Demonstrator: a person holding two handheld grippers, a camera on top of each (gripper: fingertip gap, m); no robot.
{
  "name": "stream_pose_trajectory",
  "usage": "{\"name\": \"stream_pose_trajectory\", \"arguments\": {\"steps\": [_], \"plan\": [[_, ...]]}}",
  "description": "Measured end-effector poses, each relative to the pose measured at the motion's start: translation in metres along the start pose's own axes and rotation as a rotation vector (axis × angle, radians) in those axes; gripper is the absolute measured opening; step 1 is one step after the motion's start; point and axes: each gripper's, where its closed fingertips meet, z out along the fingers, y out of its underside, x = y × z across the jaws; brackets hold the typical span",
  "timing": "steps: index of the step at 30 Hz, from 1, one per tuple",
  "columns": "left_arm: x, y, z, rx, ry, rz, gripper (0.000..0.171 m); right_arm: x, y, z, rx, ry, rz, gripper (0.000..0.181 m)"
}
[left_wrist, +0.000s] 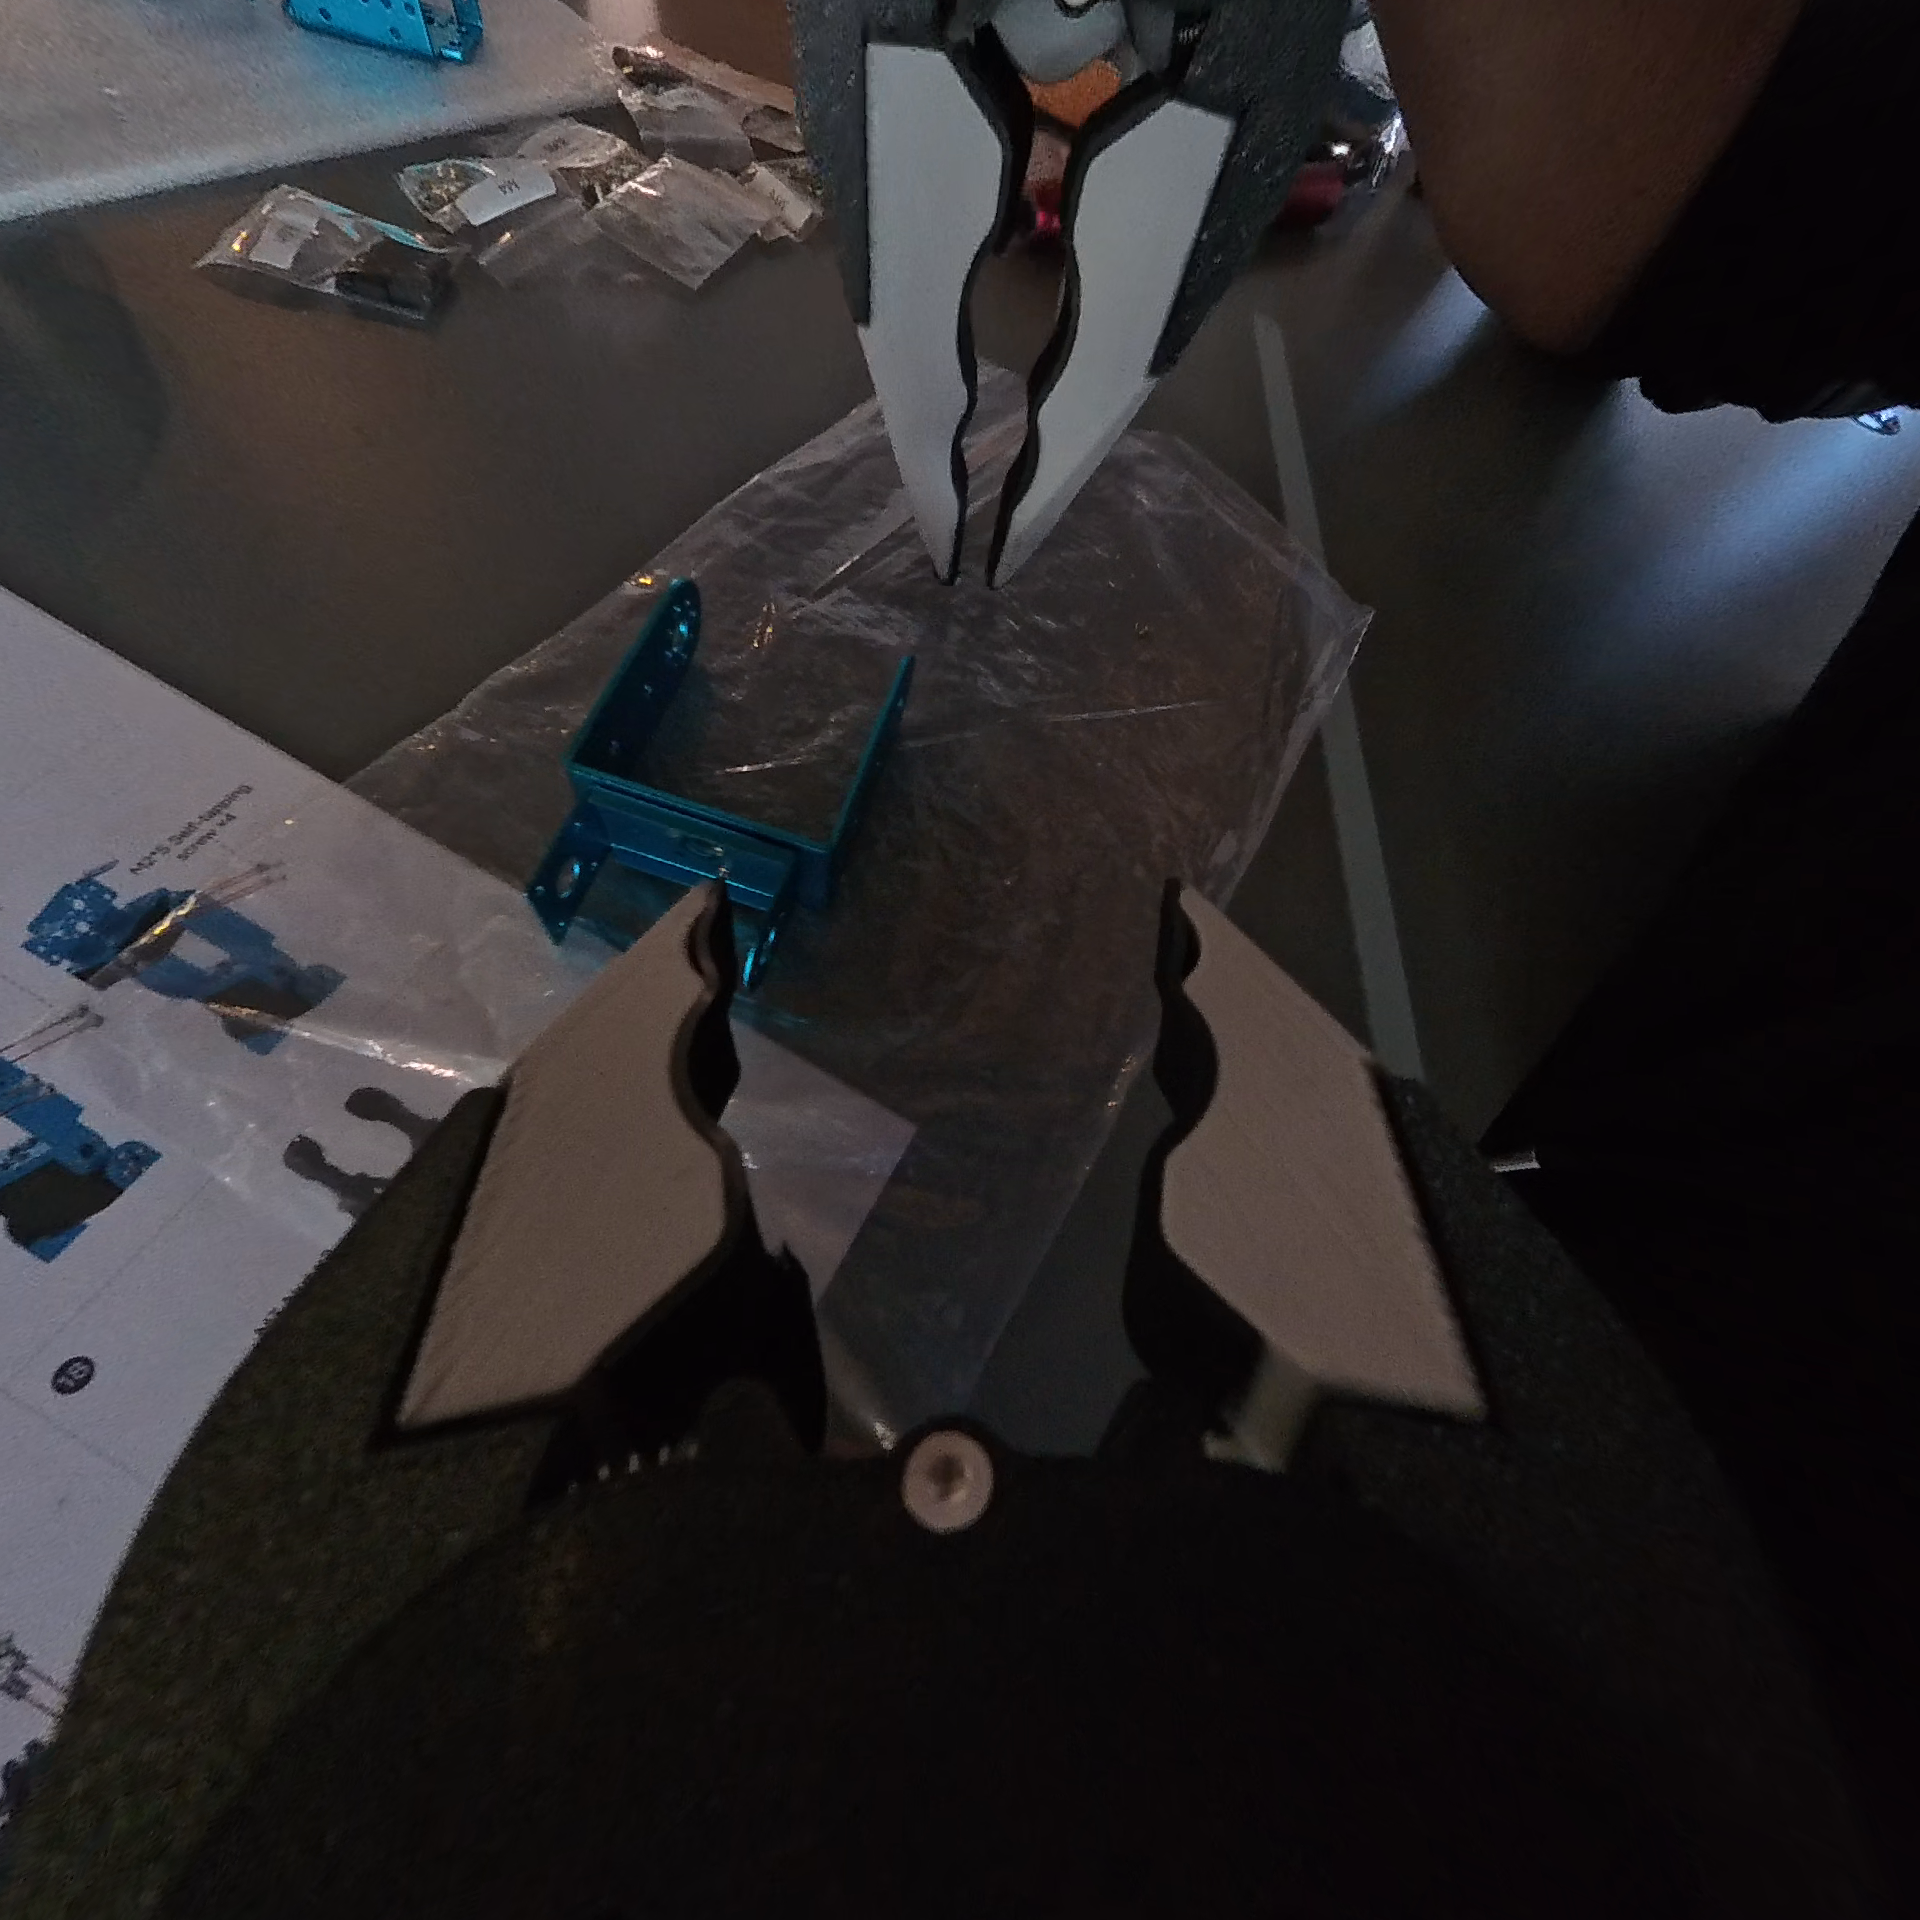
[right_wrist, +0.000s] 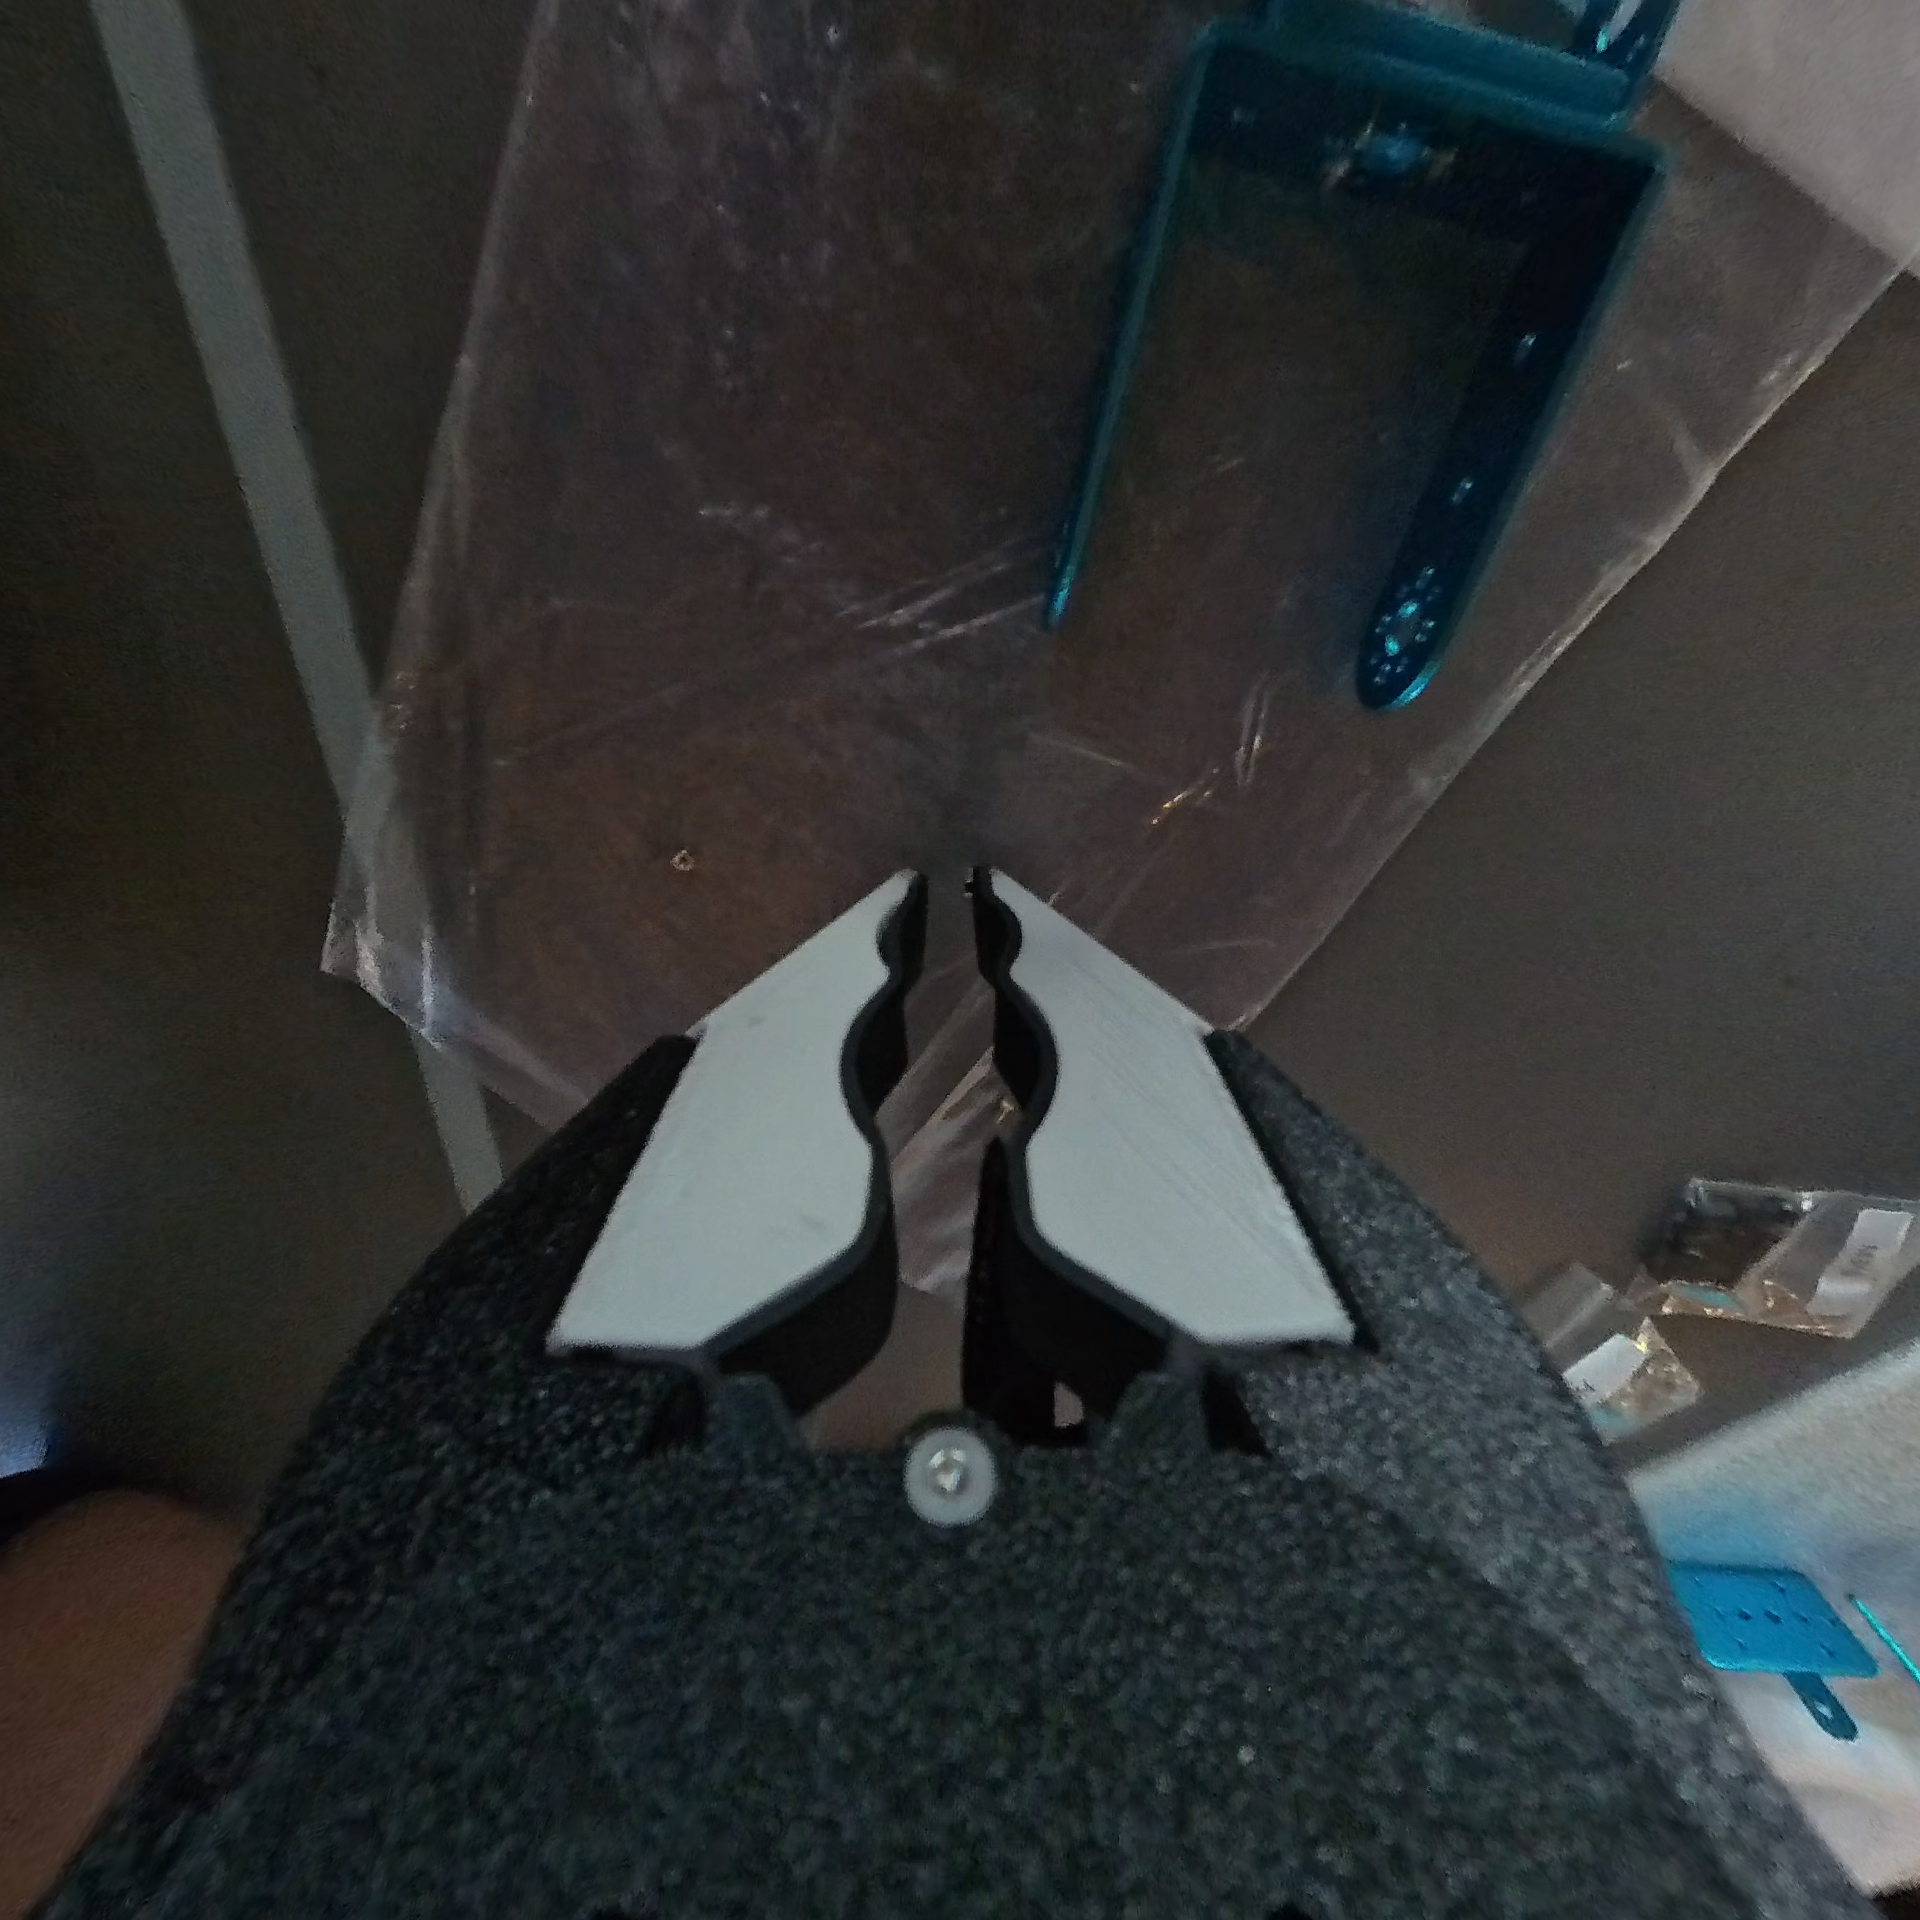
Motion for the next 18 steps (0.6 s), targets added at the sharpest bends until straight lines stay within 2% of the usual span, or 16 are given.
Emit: {"name": "stream_pose_trajectory", "arguments": {"steps": [15, 18], "plan": [[-0.001, 0.002, 0.0, -0.013, 0.0, 0.006, 0.081, 0.005, 0.005, -0.001, 0.017, 0.006, 0.037, 0.012], [-0.003, 0.001, 0.001, -0.018, -0.001, -0.003, 0.081, 0.012, -0.001, -0.008, 0.044, 0.059, 0.027, 0.012]]}}
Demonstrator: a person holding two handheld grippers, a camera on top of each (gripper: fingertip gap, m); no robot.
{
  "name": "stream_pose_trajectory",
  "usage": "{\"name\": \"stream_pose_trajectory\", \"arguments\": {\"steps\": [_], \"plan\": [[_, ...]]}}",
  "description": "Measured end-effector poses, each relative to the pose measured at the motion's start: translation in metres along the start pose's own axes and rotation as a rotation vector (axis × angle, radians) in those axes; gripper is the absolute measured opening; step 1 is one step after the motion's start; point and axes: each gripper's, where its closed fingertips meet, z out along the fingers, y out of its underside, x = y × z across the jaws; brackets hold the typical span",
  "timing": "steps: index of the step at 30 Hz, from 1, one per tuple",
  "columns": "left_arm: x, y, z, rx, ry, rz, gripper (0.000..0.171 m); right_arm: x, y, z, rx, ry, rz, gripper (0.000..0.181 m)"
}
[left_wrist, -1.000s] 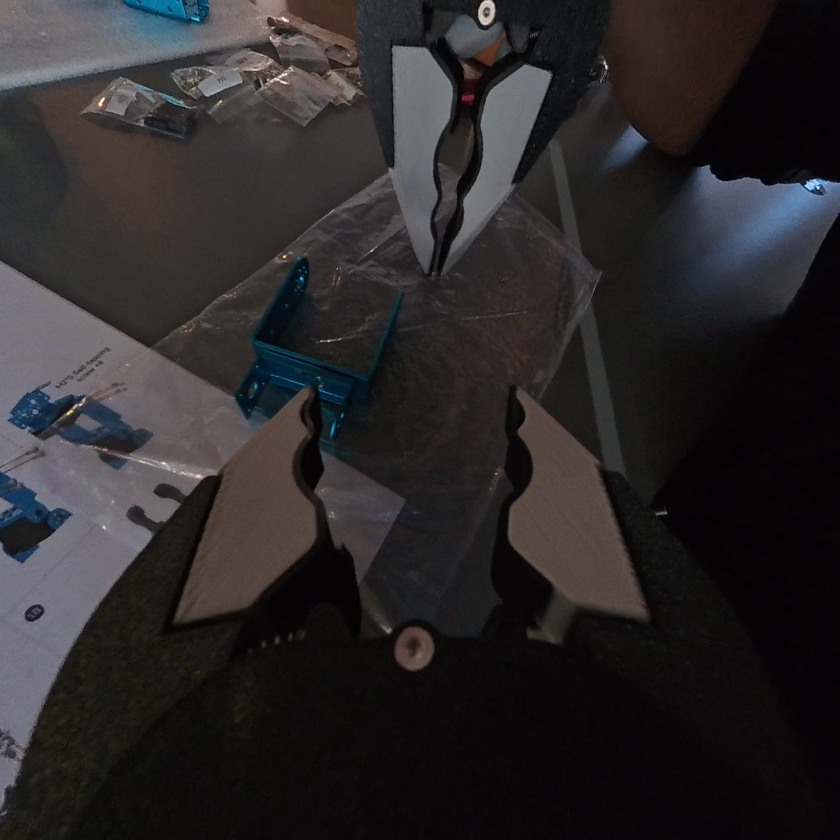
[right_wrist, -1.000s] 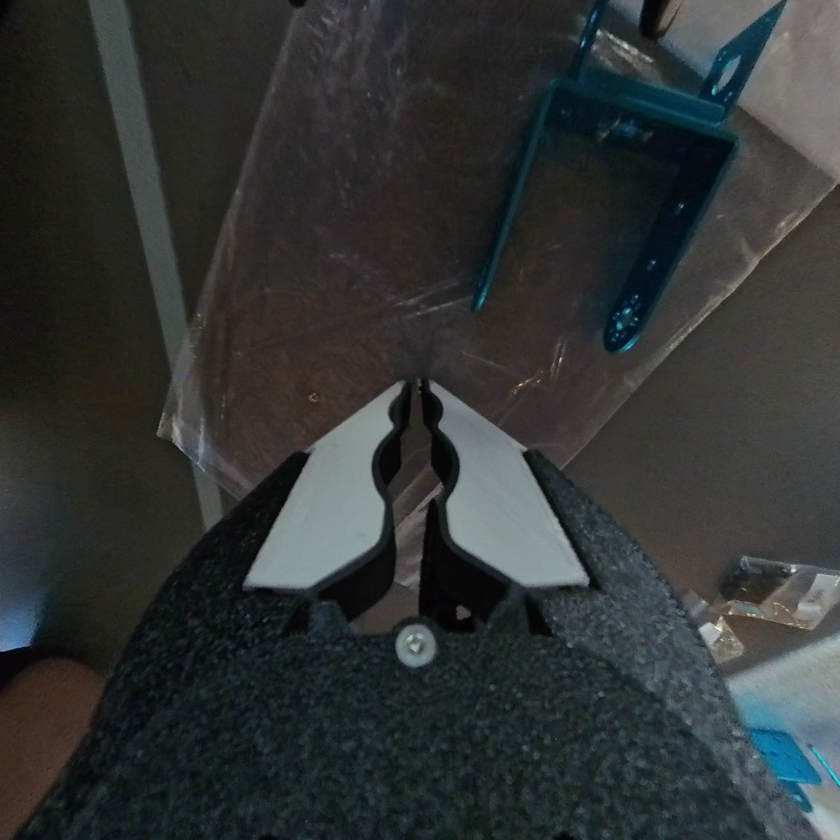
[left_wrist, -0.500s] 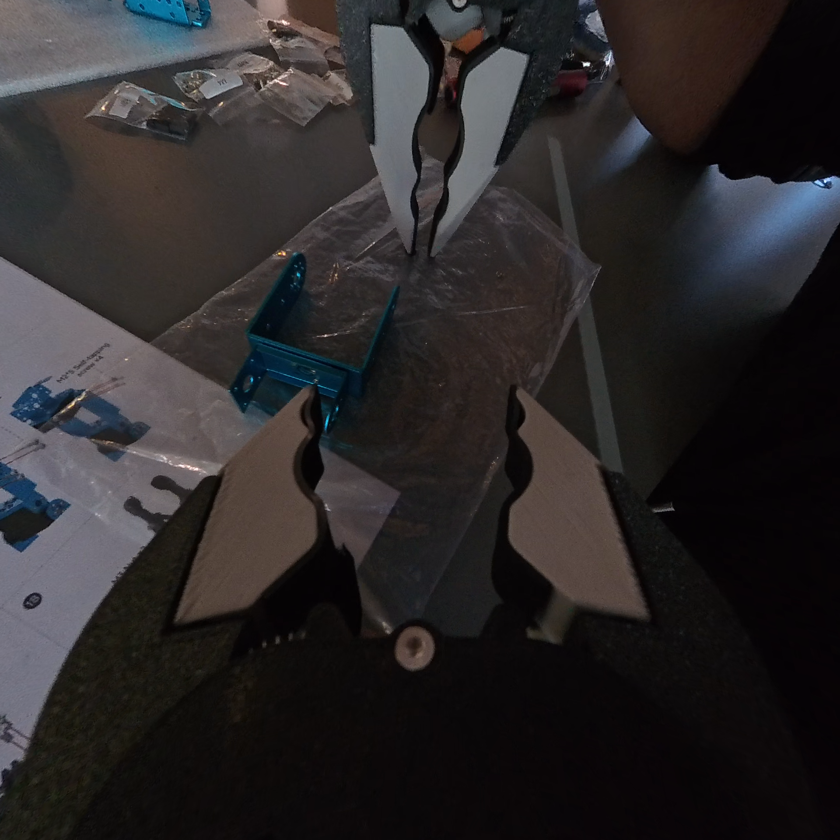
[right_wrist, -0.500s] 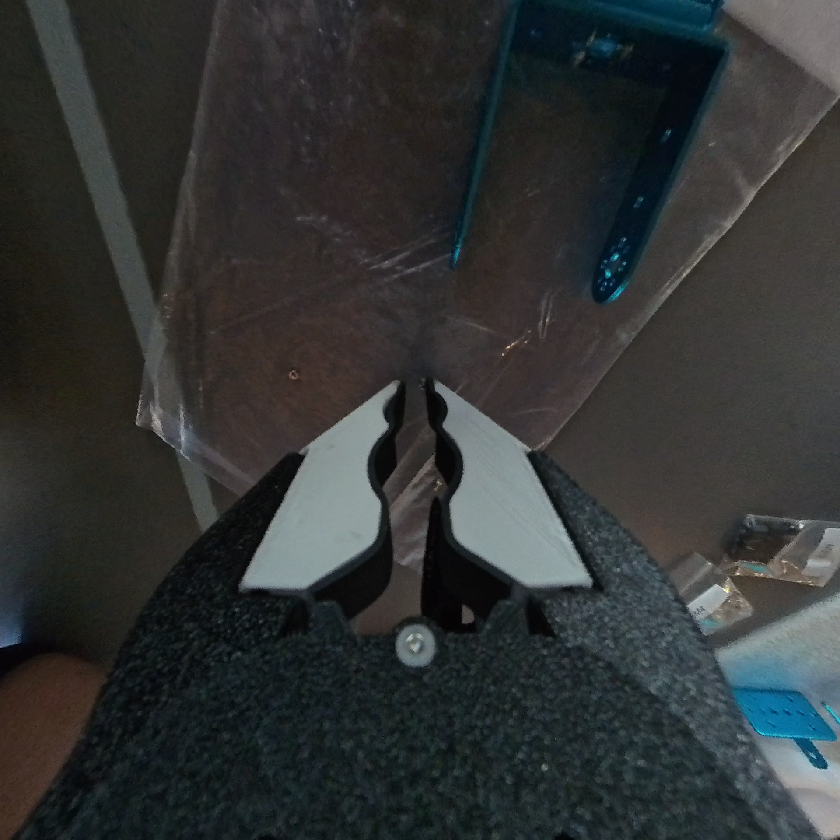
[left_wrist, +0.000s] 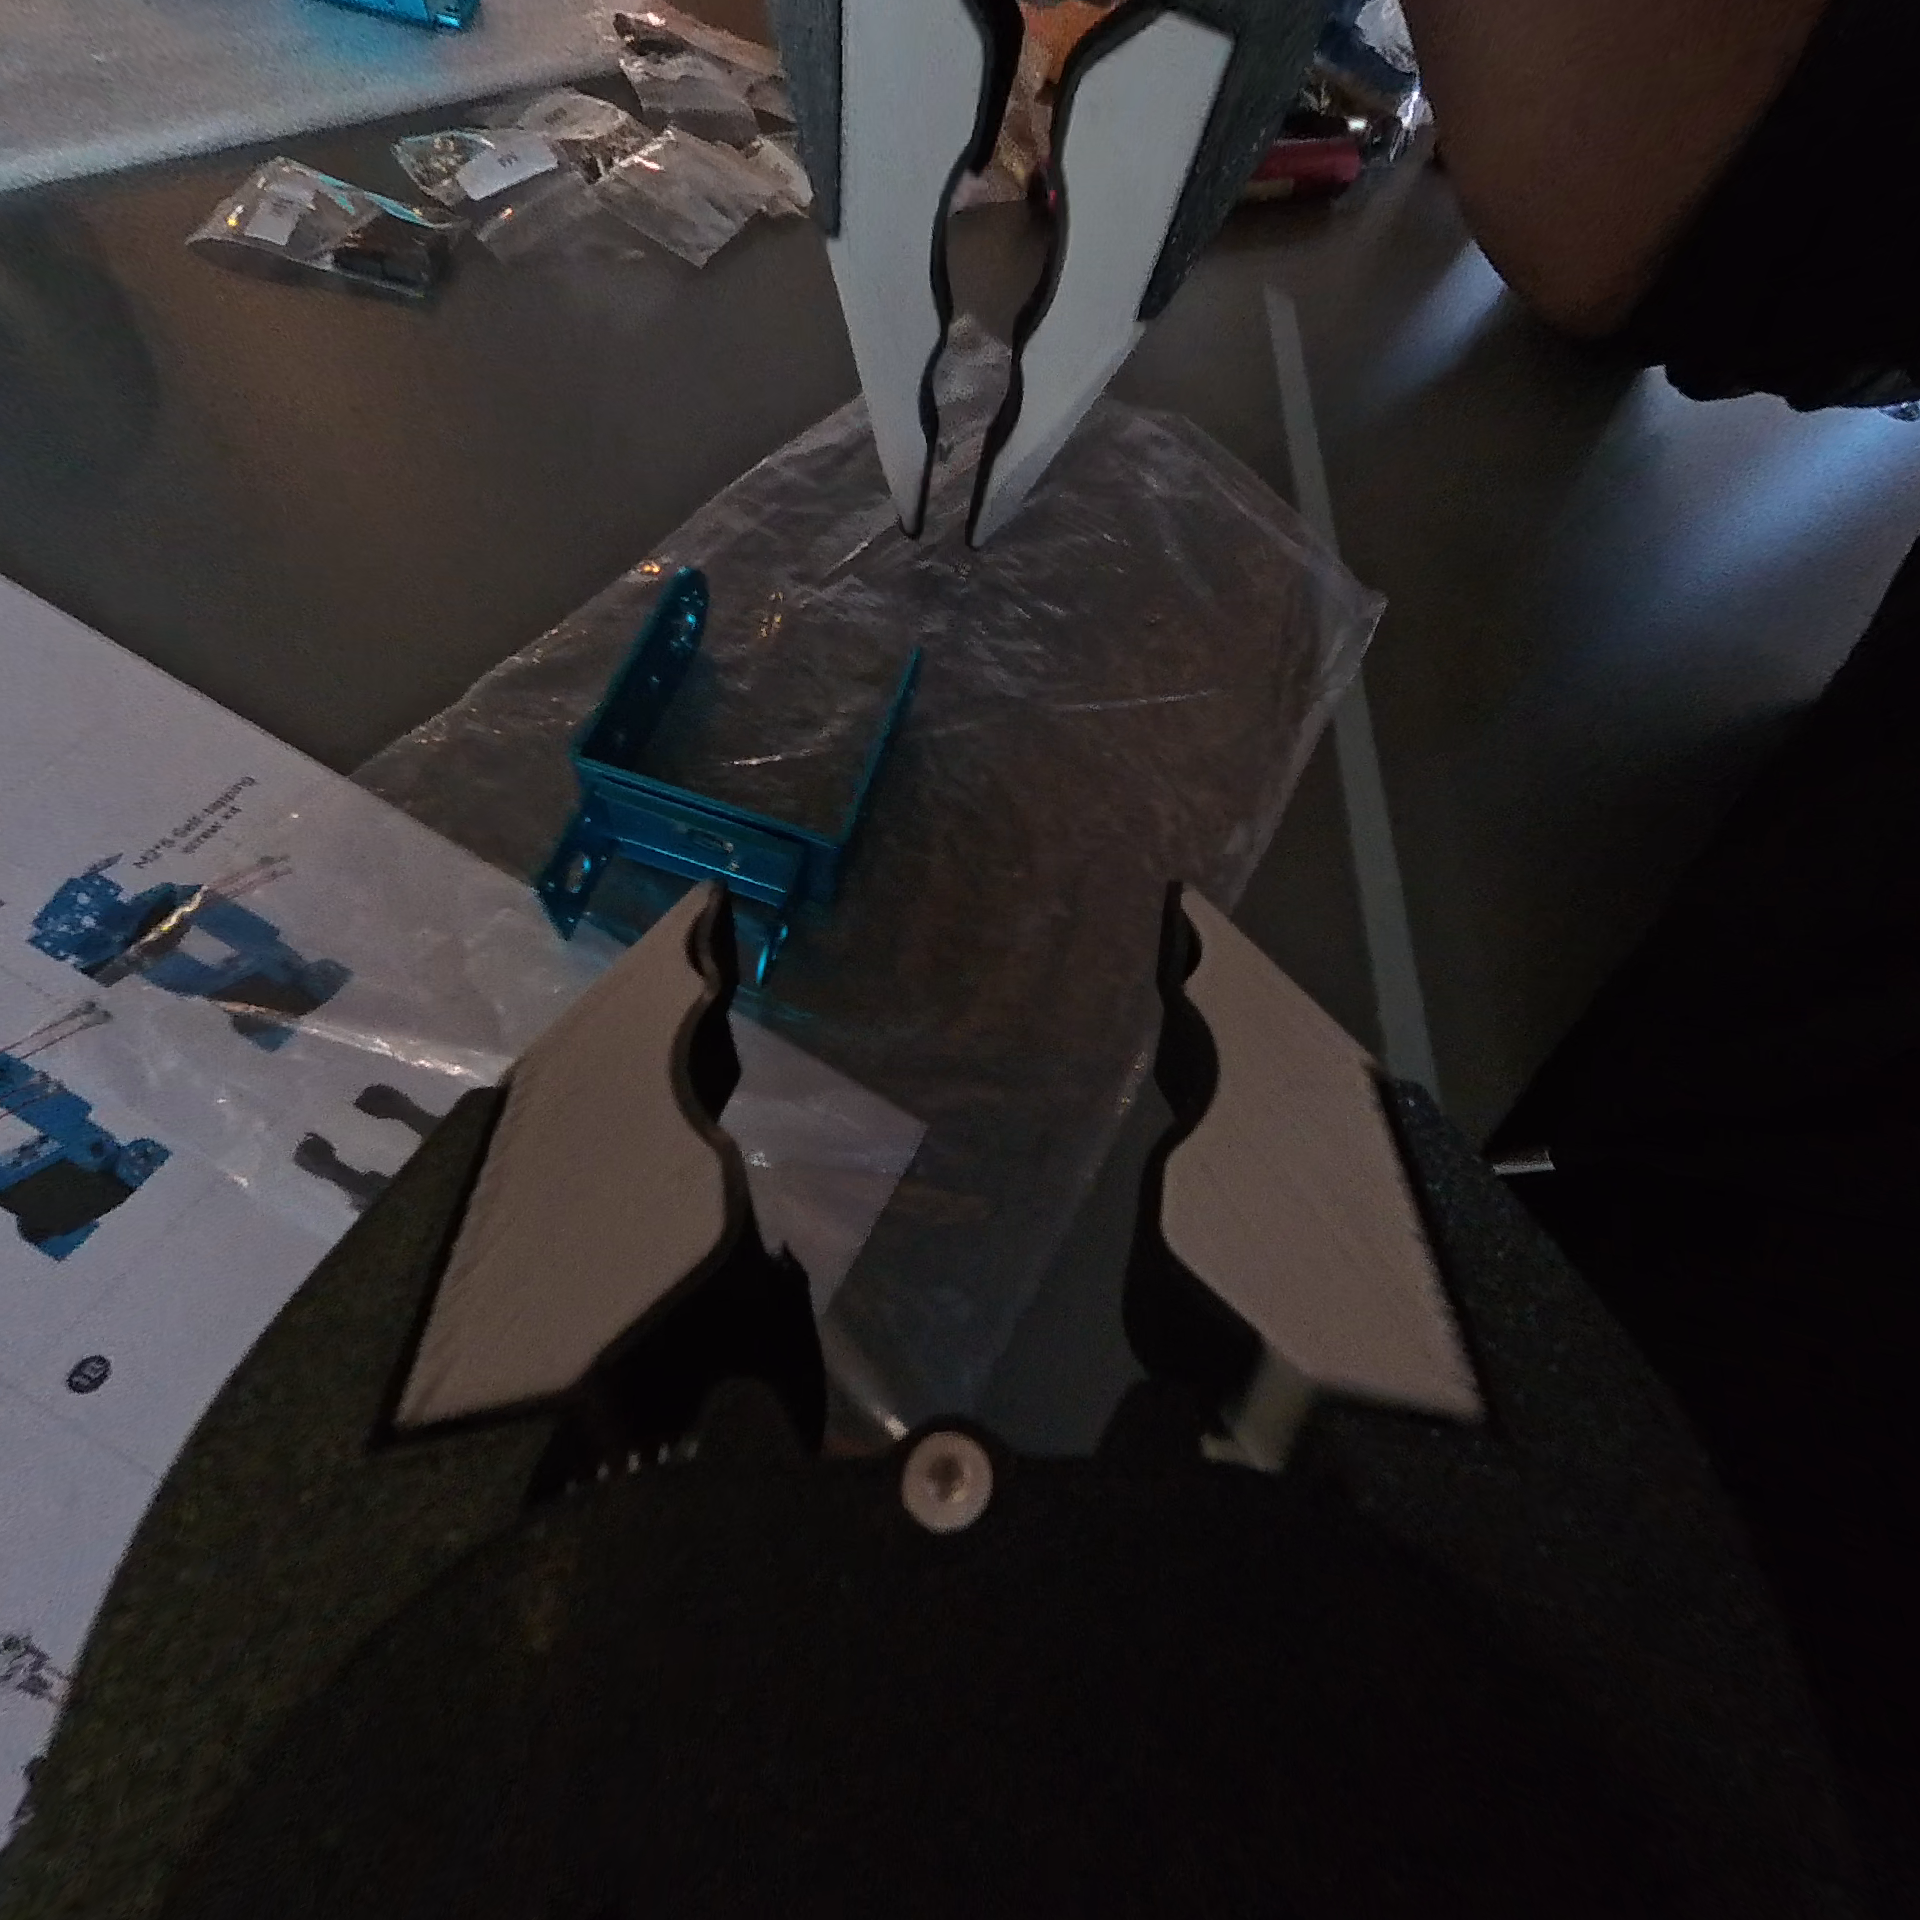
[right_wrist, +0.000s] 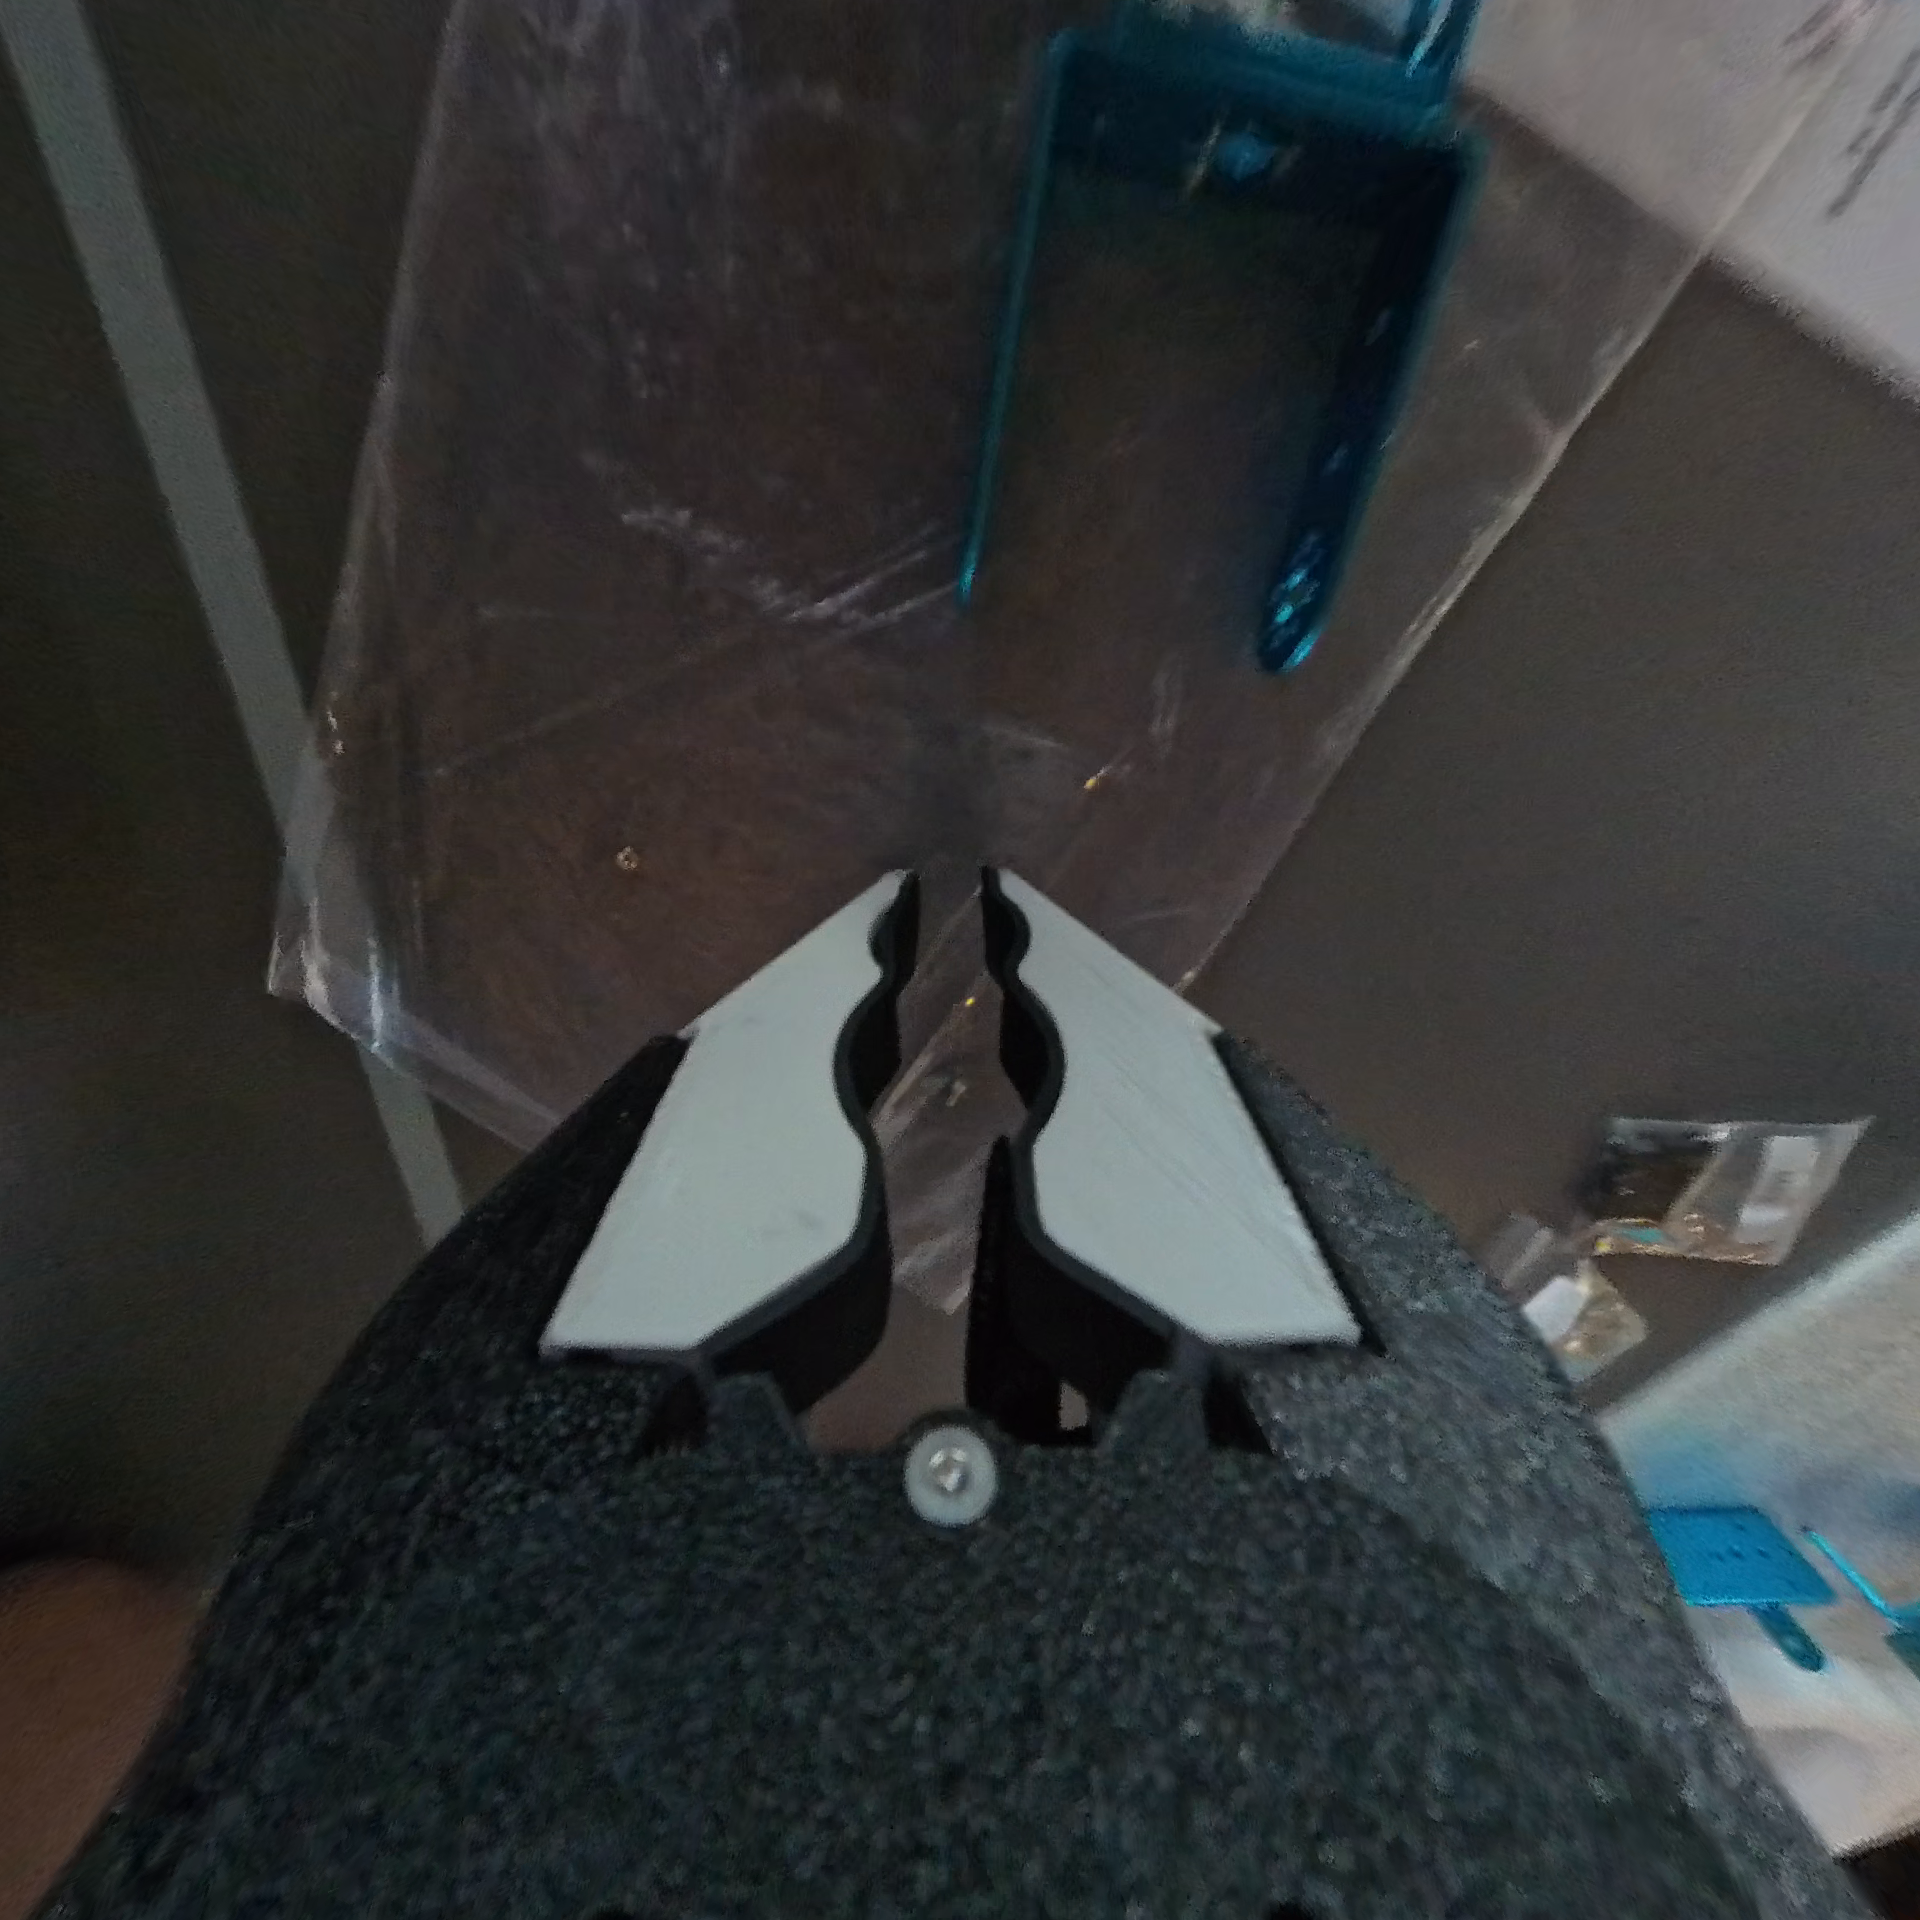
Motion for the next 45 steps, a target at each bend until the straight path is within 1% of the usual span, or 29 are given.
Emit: {"name": "stream_pose_trajectory", "arguments": {"steps": [2, 3, 5, 7, 8, 9, 11, 12, 13, 14, 18, 27, 31, 37, 39, 41, 42, 43, 44, 45], "plan": [[-0.001, -0.001, 0.001, -0.005, 0.006, -0.009, 0.081, 0.013, -0.017, -0.008, 0.1, 0.07, -0.002, 0.017], [-0.001, -0.002, 0.002, -0.006, 0.01, -0.014, 0.081, 0.018, -0.025, -0.011, 0.159, 0.088, 0.004, 0.027], [-0.003, -0.004, 0.004, -0.013, 0.017, -0.027, 0.082, 0.028, -0.037, -0.013, 0.278, 0.101, 0.037, 0.057], [-0.002, -0.001, 0.007, -0.044, 0.033, -0.037, 0.082, 0.032, -0.041, -0.006, 0.336, 0.065, 0.084, 0.074], [-0.001, 0.001, 0.01, -0.064, 0.045, -0.033, 0.083, 0.03, -0.044, -0.002, 0.351, 0.031, 0.098, 0.086], [0.001, 0.002, 0.012, -0.078, 0.048, -0.022, 0.083, 0.029, -0.047, 0.003, 0.362, 0.021, 0.108, 0.092], [0.001, 0.004, 0.016, -0.103, 0.041, 0.001, 0.084, 0.031, -0.05, 0.012, 0.356, 0.037, 0.112, 0.091], [0.001, 0.004, 0.017, -0.107, 0.033, 0.009, 0.084, 0.029, -0.053, 0.016, 0.354, 0.031, 0.1, 0.088], [0.001, 0.003, 0.017, -0.106, 0.03, 0.013, 0.085, 0.027, -0.055, 0.018, 0.359, 0.033, 0.086, 0.078], [0.001, 0.002, 0.018, -0.106, 0.033, 0.012, 0.085, 0.027, -0.057, 0.019, 0.362, 0.046, 0.076, 0.073], [0.003, 0.0, 0.021, -0.097, 0.049, 0.013, 0.085, 0.028, -0.058, 0.018, 0.37, 0.056, 0.069, 0.068], [0.0, 0.003, 0.019, -0.106, 0.033, 0.008, 0.086, 0.028, -0.059, 0.017, 0.386, 0.051, 0.069, 0.068], [0.003, -0.001, 0.021, -0.086, 0.057, 0.002, 0.086, 0.029, -0.06, 0.018, 0.377, 0.062, 0.068, 0.067], [0.003, 0.0, 0.022, -0.097, 0.049, 0.016, 0.087, 0.03, -0.06, 0.018, 0.378, 0.067, 0.069, 0.068], [0.003, 0.0, 0.021, -0.098, 0.046, 0.013, 0.087, 0.032, -0.06, 0.012, 0.392, 0.082, 0.068, 0.072], [0.003, 0.001, 0.019, -0.098, 0.041, 0.014, 0.087, 0.037, -0.049, -0.001, 0.371, 0.113, 0.079, 0.075], [0.003, 0.002, 0.017, -0.095, 0.035, 0.016, 0.087, 0.036, -0.042, -0.012, 0.365, 0.114, 0.085, 0.071], [0.004, 0.001, 0.015, -0.09, 0.029, 0.019, 0.087, 0.033, -0.034, -0.022, 0.356, 0.101, 0.089, 0.057], [0.004, 0.001, 0.011, -0.08, 0.023, 0.022, 0.087, 0.027, -0.026, -0.03, 0.339, 0.078, 0.089, 0.038], [0.005, 0.0, 0.008, -0.065, 0.017, 0.024, 0.086, 0.02, -0.016, -0.034, 0.301, 0.057, 0.084, 0.028]]}}
